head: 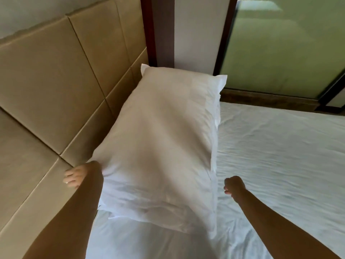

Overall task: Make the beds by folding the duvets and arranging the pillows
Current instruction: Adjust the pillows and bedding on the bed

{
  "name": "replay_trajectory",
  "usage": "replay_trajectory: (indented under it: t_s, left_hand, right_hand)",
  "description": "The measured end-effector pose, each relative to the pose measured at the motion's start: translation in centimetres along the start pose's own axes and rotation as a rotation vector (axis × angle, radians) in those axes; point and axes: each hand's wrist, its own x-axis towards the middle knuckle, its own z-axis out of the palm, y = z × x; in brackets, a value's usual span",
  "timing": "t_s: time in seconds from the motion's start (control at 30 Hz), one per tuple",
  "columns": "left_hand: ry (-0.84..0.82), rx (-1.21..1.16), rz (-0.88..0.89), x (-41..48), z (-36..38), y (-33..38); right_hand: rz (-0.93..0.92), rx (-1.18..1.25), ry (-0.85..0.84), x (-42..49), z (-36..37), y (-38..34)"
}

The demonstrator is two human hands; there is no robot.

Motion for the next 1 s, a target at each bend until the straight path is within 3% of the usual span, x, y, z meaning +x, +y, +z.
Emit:
replay_trajectory:
  t_s: [0.07,0.13,0.2,0.33,0.47,0.63,0.83,0.9,1.0]
  left_hand:
    - [-0.025,0.151,0.329,-2.6,0.2,1.7]
    - [-0.193,0.307,0.626,-4.0,2.2,4.4]
    - [-0.41,0.416,0.815,-4.9,4.6,7.2]
    - [-0.597,0.56,1.07,-6.9,10.7,11.9]
    - [-0.664,0.676,1.212,-9.2,18.4,16.4]
    - [-0.625,0.742,1.215,-10.6,28.0,21.4]
    - [-0.477,0.739,1.298,-7.3,34.2,19.8]
    - [-0.425,0.726,1.309,-6.4,35.6,18.1]
    - [-0.363,0.727,1.322,-6.0,37.8,17.1]
  right_hand:
    - [-0.024,0.0,0.072,0.8,-0.5,-2.6]
    - [-0.162,-0.152,0.109,1.2,-0.7,-6.5]
    - [-0.368,-0.294,0.165,1.0,-0.3,-11.1]
    - [-0.749,-0.317,0.148,1.9,1.3,-20.3]
    - [-0.988,-0.59,0.056,6.9,3.6,-27.7]
    - [-0.999,-0.634,0.091,16.0,5.0,-34.1]
    - [-1.136,-0.375,0.213,27.8,3.8,-41.4]
    - [-1.03,-0.254,0.156,31.7,2.8,-42.9]
    - [-0.601,-0.142,0.056,37.8,0.8,-43.1]
